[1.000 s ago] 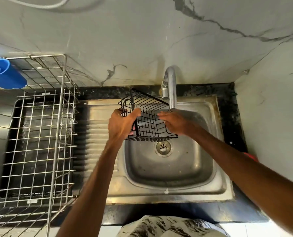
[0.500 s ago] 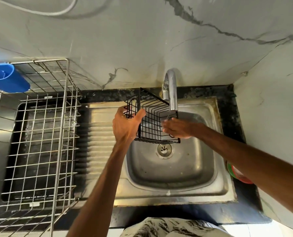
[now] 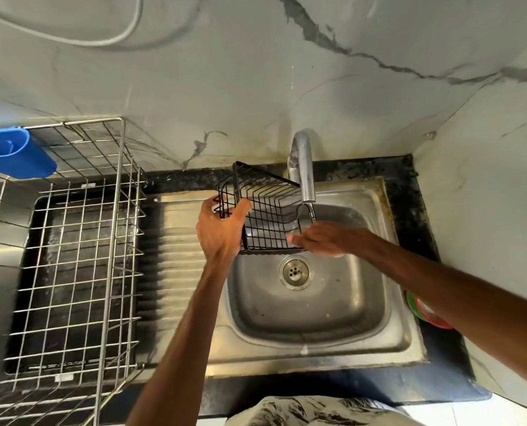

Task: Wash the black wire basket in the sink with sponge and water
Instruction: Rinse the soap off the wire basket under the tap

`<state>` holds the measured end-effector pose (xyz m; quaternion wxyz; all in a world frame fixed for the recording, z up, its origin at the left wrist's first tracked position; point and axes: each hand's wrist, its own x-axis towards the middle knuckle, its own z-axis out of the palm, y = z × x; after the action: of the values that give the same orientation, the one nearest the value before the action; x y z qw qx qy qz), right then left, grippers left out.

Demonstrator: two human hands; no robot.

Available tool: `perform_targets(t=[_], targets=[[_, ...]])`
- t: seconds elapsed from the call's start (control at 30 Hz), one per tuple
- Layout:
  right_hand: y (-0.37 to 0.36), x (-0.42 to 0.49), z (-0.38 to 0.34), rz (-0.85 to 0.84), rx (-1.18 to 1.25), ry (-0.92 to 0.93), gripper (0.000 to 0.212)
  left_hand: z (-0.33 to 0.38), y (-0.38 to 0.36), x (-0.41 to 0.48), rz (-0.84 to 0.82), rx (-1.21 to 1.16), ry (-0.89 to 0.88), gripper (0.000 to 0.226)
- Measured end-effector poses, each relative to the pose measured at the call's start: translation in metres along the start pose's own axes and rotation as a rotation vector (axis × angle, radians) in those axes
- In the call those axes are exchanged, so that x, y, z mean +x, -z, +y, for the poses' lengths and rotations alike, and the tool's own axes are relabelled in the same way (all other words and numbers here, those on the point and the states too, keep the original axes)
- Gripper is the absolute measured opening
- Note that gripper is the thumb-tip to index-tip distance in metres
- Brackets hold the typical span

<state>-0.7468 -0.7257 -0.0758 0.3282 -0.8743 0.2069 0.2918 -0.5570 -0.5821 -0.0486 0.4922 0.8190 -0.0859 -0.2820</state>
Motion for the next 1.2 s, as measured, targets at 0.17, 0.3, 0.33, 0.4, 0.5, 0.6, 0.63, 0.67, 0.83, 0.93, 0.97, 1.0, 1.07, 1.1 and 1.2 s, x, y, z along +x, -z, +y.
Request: perform_targets(t=[0.17, 0.3, 0.33, 0.4, 0.5, 0.6, 0.63, 0.67, 0.83, 0.93, 0.97, 1.0, 1.07, 1.1, 1.2], targets=[[-0.01, -0.003, 0.007, 0.051, 0.123, -0.053, 0.087, 0.014, 0.005, -0.001, 0.024, -0.016, -0.026, 0.068], [-0.016, -0.007, 0.003, 0.219, 0.19, 0.029, 0.064, 0.014, 0.009, -0.003, 0.029, -0.035, 0.007, 0.067], [-0.017, -0.008, 0.006, 0.257, 0.194, 0.027, 0.065, 0.012, 0.01, -0.004, 0.026, -0.044, 0.017, 0.066], [-0.021, -0.01, 0.013, 0.338, 0.248, 0.053, 0.066, 0.01, 0.012, -0.007, 0.016, -0.071, 0.038, 0.064], [-0.023, -0.018, 0.012, 0.429, 0.4, 0.049, 0.047, 0.013, 0.014, -0.013, 0.015, -0.091, 0.057, 0.061], [-0.031, -0.022, 0.001, 0.44, 0.463, 0.011, 0.046, 0.016, 0.015, -0.016, 0.031, -0.091, 0.056, 0.067], [-0.034, -0.023, -0.001, 0.431, 0.466, 0.005, 0.046, 0.016, 0.016, -0.016, 0.043, -0.084, 0.056, 0.069], [-0.038, -0.023, -0.003, 0.423, 0.455, -0.005, 0.043, 0.017, 0.017, -0.016, 0.046, -0.083, 0.055, 0.069], [-0.043, -0.031, -0.02, 0.446, 0.386, -0.027, 0.071, 0.017, 0.024, -0.032, 0.049, -0.149, 0.038, 0.064], [-0.045, -0.035, -0.037, 0.48, 0.298, 0.019, 0.07, 0.004, 0.024, -0.027, 0.088, -0.134, 0.006, 0.069], [-0.045, -0.038, -0.044, 0.493, 0.284, 0.045, 0.068, -0.002, 0.022, -0.025, 0.098, -0.11, 0.004, 0.07], [-0.047, -0.04, -0.05, 0.503, 0.277, 0.073, 0.065, -0.011, 0.02, -0.02, 0.106, -0.087, -0.005, 0.072], [-0.048, -0.042, -0.064, 0.53, 0.299, 0.116, 0.057, -0.006, 0.022, -0.029, 0.118, -0.038, -0.018, 0.076], [-0.047, -0.042, -0.072, 0.547, 0.303, 0.133, 0.056, 0.006, 0.026, -0.041, 0.124, -0.022, -0.031, 0.078], [-0.047, -0.039, -0.087, 0.557, 0.39, 0.136, 0.067, 0.019, 0.029, -0.06, 0.12, 0.008, -0.037, 0.075]])
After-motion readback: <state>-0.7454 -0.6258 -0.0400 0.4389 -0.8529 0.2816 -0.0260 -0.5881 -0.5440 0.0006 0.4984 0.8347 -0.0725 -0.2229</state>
